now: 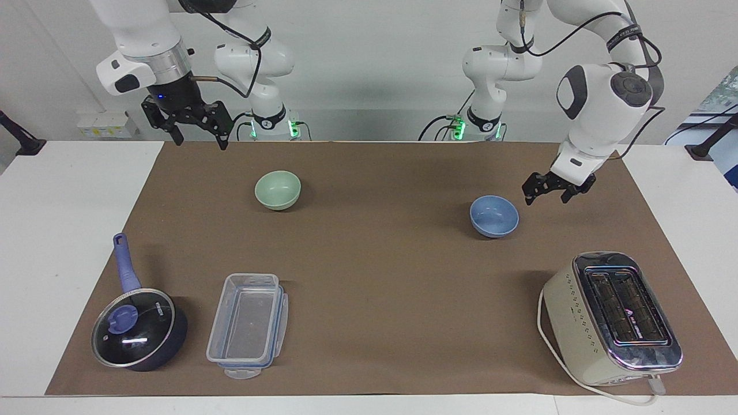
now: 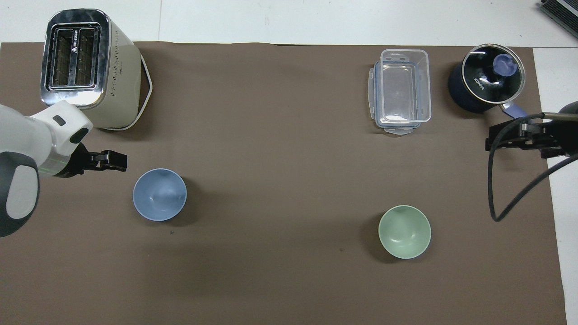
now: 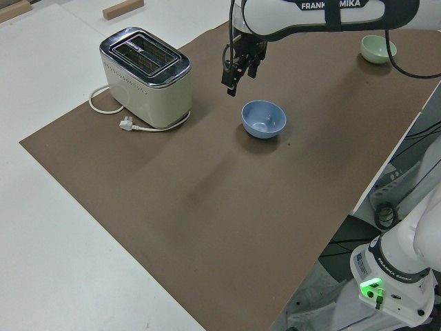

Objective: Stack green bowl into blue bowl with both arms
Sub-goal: 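Reach the left gripper down to the rim of the blue bowl, then grasp the blue bowl rim and slide it toward the table center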

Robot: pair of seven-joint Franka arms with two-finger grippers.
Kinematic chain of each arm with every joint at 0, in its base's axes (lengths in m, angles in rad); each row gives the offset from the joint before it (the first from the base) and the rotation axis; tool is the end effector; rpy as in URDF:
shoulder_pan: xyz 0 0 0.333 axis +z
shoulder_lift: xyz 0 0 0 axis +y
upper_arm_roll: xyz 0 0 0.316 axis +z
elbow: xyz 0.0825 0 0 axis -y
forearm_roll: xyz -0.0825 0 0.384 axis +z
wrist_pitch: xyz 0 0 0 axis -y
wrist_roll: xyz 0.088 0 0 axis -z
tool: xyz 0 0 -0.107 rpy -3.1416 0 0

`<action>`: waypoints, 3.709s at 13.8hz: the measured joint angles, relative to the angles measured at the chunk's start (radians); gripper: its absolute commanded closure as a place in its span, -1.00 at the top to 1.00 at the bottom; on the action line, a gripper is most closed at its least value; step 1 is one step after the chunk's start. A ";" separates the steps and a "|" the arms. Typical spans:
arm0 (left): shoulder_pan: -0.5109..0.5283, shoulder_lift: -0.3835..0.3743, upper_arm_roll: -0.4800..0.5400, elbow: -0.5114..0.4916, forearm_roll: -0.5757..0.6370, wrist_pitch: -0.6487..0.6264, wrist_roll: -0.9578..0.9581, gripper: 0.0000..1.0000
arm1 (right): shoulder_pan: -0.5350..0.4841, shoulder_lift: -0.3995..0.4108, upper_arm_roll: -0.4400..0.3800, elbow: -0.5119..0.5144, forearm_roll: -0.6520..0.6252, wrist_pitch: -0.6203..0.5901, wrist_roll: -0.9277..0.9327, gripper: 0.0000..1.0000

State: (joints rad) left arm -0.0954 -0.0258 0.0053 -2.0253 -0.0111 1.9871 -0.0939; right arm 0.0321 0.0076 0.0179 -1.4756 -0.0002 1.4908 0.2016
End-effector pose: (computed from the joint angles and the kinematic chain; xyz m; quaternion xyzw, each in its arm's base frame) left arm 0.5423 -0.0497 0.4584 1.0000 0.0042 -0.0066 0.0045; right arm 0.5483 0.0274 0.6578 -0.9971 0.0757 -0.0038 0.0004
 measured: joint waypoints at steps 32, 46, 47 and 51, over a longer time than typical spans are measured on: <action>-0.067 0.003 0.009 -0.086 -0.003 0.165 -0.105 -1.00 | 0.000 0.000 0.000 0.000 0.000 0.000 0.000 1.00; -0.478 -0.044 -0.014 -0.122 -0.008 0.195 -0.418 -1.00 | -0.001 -0.002 0.000 -0.018 0.000 0.001 0.000 1.00; -0.517 -0.043 -0.015 -0.149 -0.008 0.237 -0.449 -1.00 | -0.001 -0.004 0.000 -0.024 0.000 0.007 0.000 1.00; -0.619 -0.038 -0.015 -0.271 -0.008 0.387 -0.508 -1.00 | -0.001 -0.049 0.000 -0.112 0.000 0.061 0.000 1.00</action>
State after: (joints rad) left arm -0.7146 -0.0637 -0.0097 -2.2963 -0.0193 2.3739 -0.6023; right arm 0.0306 -0.0410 0.0175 -1.5875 -0.0002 1.5519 0.2016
